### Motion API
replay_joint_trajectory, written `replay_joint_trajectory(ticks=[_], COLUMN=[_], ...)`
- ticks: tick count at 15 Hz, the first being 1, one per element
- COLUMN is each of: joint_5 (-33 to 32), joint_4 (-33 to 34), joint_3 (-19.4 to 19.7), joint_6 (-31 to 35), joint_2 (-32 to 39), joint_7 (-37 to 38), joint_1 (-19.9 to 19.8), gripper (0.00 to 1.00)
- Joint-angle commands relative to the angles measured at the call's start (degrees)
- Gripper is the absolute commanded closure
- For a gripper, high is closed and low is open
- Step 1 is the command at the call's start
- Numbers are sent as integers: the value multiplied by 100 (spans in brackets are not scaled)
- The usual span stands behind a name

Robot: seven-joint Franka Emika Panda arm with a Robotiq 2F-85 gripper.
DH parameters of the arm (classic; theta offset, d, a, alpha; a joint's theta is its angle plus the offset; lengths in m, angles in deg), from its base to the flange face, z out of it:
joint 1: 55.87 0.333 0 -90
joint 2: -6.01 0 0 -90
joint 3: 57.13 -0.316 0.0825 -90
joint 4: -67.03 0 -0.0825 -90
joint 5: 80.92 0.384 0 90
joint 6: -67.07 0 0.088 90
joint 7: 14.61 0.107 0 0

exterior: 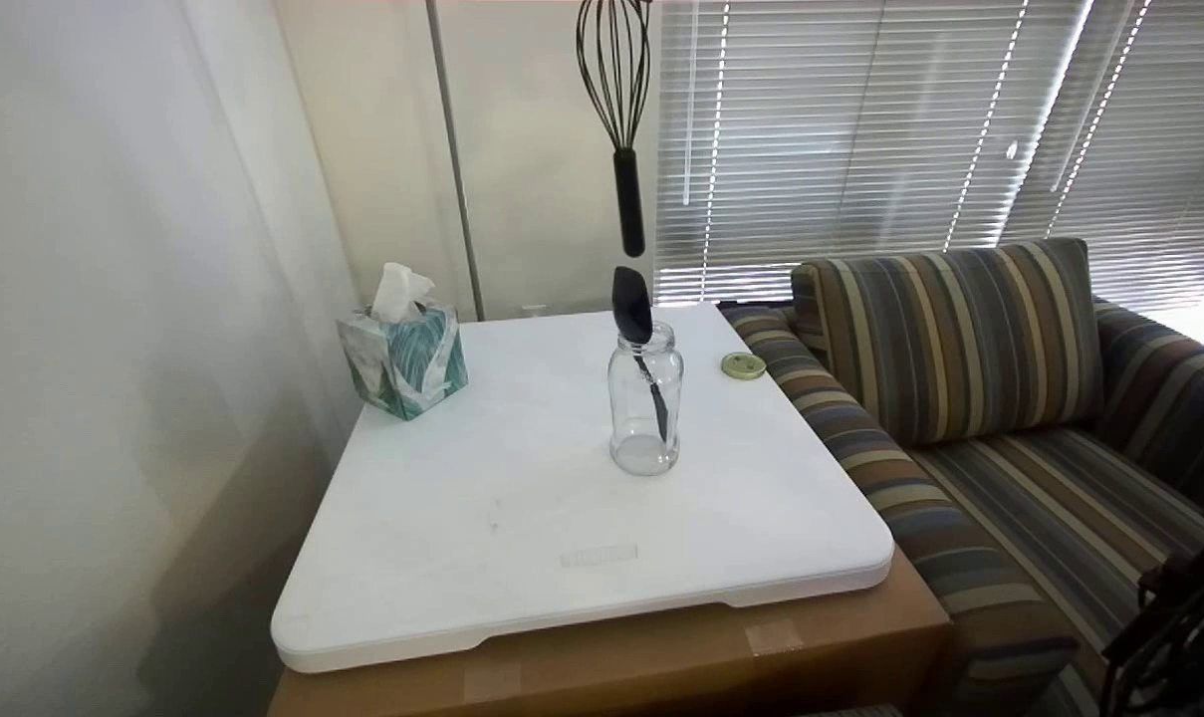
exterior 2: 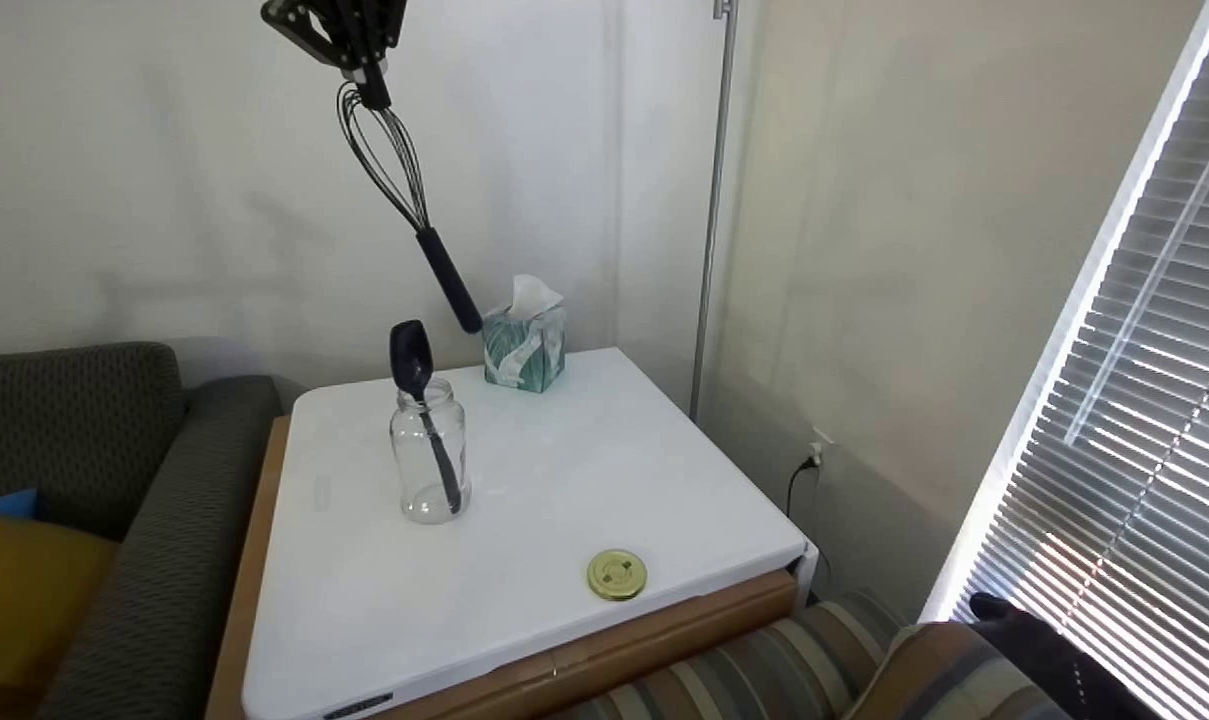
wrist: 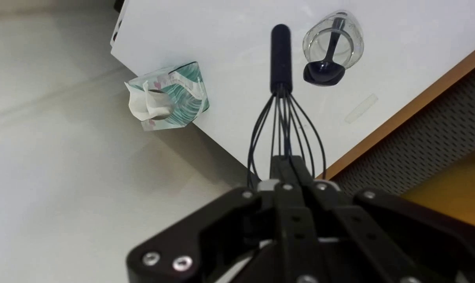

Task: Put the whisker on the table

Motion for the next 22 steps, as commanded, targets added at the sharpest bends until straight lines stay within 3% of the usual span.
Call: replay_joint_trajectory(ticks=[1, 5, 9, 12, 15, 18, 22], joint_5=[-617, -1538, -1403, -1114, -1456, -2428, -3489], joint_4=[-242, -618, -1243, -1777, -2144, -2290, -2065], joint_3=[105, 104, 125, 121, 72, 29, -26], joint_6=[-287, -845, -1301, -947, -627, -182, -408], joint_2=[-386, -789, -1010, -802, -435, -104, 368], joint_7=[435, 1185, 1310, 1222, 1407, 2219, 2877], joint_1=[210, 325, 401, 485, 532, 593, 799], gripper=[100, 100, 100, 100, 100, 100, 100])
